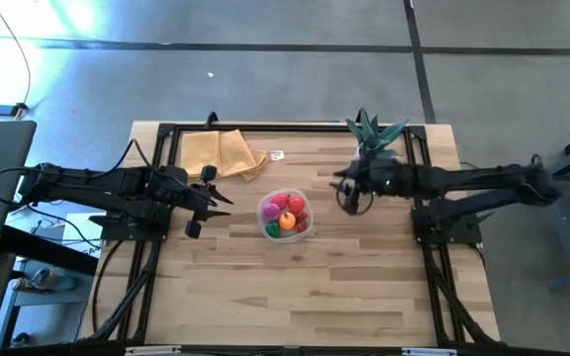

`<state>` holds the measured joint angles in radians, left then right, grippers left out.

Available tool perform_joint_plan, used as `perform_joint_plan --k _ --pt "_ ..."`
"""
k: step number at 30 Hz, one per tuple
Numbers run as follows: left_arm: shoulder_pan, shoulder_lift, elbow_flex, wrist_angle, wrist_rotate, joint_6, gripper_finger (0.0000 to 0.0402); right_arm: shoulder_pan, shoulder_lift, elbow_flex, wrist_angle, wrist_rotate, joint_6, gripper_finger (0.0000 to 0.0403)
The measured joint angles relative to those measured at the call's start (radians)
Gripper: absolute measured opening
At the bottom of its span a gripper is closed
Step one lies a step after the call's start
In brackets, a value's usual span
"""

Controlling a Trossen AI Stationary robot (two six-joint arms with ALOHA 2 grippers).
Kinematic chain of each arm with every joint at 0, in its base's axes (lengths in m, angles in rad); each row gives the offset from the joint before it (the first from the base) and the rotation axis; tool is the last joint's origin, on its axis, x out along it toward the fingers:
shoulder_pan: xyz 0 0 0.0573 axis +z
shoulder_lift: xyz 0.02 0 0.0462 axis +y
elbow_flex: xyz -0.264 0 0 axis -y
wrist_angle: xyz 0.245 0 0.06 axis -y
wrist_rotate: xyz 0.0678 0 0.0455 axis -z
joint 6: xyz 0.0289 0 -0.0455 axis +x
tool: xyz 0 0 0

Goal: Pick and placing Produce into tupperware
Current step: Return to Home Position

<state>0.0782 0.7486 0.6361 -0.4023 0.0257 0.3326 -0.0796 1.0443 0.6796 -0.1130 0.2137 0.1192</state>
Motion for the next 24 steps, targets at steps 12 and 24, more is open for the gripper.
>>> perform_joint_plan --k 12,24 --pt "0.0 0.0 0.0 0.0 0.0 0.0 0.012 -0.026 -0.174 0.04 -0.176 -0.119 -0.028 0.0127" --pt "0.0 0.0 0.0 -0.022 0.0 0.0 0.012 0.15 -0.343 0.029 -0.379 -0.024 0.086 0.0007"
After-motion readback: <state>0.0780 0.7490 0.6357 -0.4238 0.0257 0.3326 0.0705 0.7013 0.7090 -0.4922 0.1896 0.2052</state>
